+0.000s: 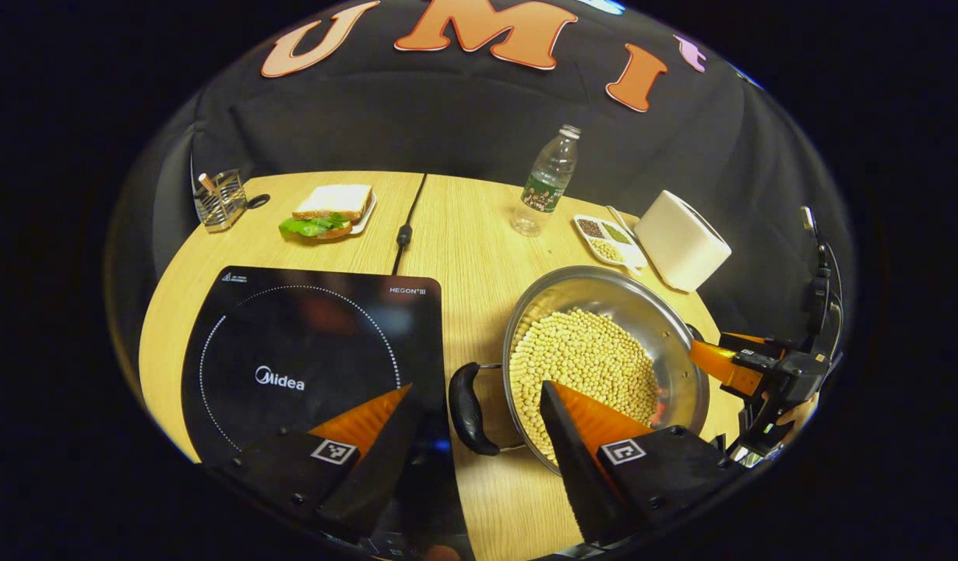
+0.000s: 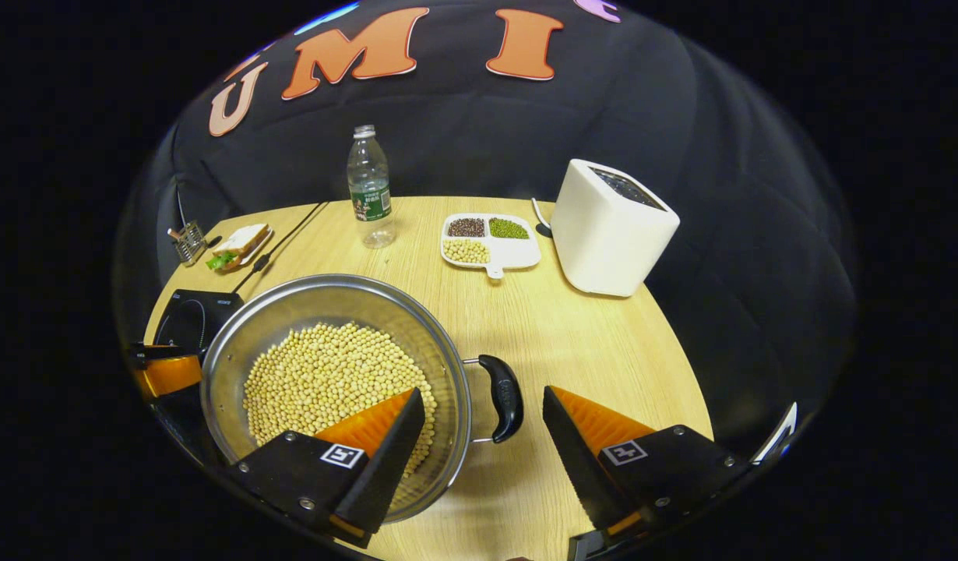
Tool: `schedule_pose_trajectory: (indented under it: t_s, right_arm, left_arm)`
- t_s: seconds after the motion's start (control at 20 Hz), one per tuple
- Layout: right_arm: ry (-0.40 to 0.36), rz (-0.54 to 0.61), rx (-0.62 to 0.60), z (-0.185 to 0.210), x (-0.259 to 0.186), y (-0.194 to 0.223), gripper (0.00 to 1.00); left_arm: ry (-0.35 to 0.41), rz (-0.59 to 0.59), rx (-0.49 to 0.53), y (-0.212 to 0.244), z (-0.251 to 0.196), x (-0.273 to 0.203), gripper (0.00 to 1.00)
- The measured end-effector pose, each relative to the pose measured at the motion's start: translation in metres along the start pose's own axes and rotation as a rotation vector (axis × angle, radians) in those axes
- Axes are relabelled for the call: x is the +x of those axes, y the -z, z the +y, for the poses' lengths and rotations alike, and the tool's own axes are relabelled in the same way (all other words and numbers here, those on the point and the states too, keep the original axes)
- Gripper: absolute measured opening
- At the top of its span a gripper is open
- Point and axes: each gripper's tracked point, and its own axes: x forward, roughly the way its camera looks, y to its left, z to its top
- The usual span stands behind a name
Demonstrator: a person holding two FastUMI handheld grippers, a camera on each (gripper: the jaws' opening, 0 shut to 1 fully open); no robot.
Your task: First push the handle of the pot to place it horizontally, then grasp the pot with both hands and set it on the induction cooktop.
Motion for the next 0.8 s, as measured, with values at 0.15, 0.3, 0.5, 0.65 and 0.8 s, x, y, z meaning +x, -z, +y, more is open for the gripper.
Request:
schedule_pose_trajectory:
  t_s: [0.15,0.3,0.5,0.65,0.8]
  right_arm:
    - [0.002,0.055,0.027,-0.002,0.016,0.006,0.96]
    - [-0.003,0.088,0.055,-0.005,0.025,0.012,0.96]
    - [-0.022,0.135,0.056,-0.003,0.034,0.024,0.96]
    - [-0.074,0.148,0.076,0.007,0.036,0.029,0.69]
    - [-0.114,0.153,0.132,0.006,0.032,0.031,0.61]
  left_arm:
    - [0.007,0.055,-0.007,0.009,-0.003,0.007,0.97]
    - [-0.009,0.078,-0.004,0.009,-0.006,0.013,0.98]
    - [-0.013,0.117,0.013,0.009,-0.014,0.018,0.99]
    - [-0.002,0.134,0.029,0.011,-0.024,0.018,0.95]
    - [-0.015,0.139,0.048,0.009,-0.026,0.024,0.95]
